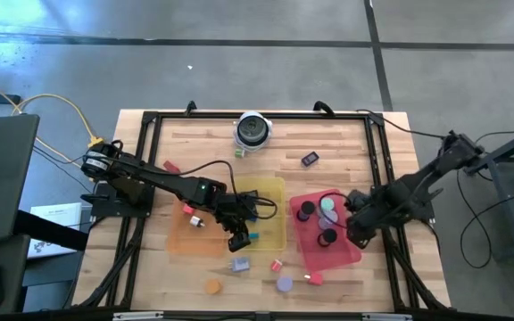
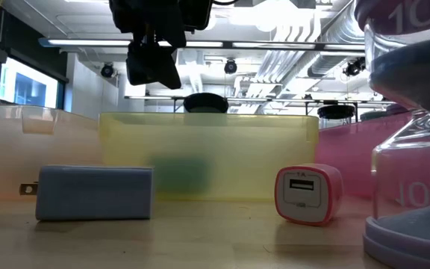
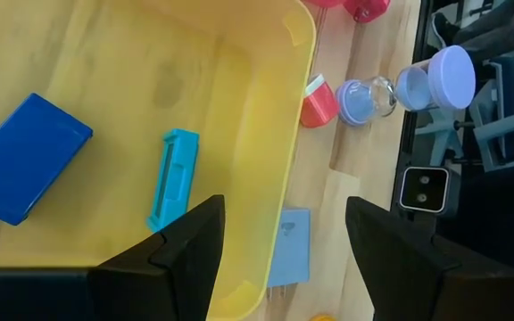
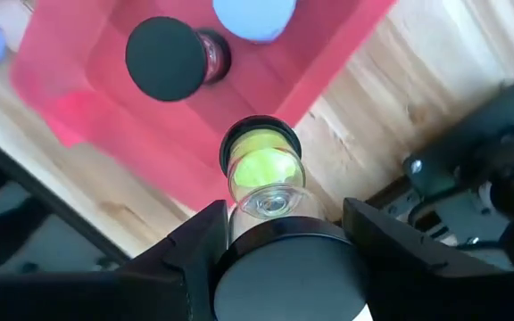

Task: Pick & Place Office items
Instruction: Put the black hourglass timer into the red bin

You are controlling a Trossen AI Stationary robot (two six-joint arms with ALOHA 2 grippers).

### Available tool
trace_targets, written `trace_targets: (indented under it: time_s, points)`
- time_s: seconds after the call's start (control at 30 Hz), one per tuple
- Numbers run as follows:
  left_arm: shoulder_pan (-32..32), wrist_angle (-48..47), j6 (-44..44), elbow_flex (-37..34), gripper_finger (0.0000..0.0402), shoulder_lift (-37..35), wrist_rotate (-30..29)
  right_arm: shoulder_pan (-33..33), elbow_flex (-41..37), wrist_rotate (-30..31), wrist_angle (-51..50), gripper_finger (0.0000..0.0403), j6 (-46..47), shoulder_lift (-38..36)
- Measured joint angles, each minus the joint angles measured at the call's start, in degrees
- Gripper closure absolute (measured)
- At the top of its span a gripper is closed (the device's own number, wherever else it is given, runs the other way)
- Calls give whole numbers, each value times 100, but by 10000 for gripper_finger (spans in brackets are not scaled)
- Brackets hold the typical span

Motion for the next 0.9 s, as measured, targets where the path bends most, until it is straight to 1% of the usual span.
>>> trace_targets:
  time_s: [0.23, 0.43, 0.67, 0.9]
  points:
    - [0, 0, -7, 0, 174, 0, -125, -358, 241, 198, 48, 208, -1117, 778]
    - [0, 0, -22, 0, 174, 0, -125, -621, 271, 273, 114, 208, -1593, 1134]
    - [0, 0, -22, 0, 174, 0, -123, -683, 268, 335, 155, 208, -1987, 1376]
    - [0, 0, -23, 0, 174, 0, -121, -528, 268, 373, 293, 208, -2466, 1403]
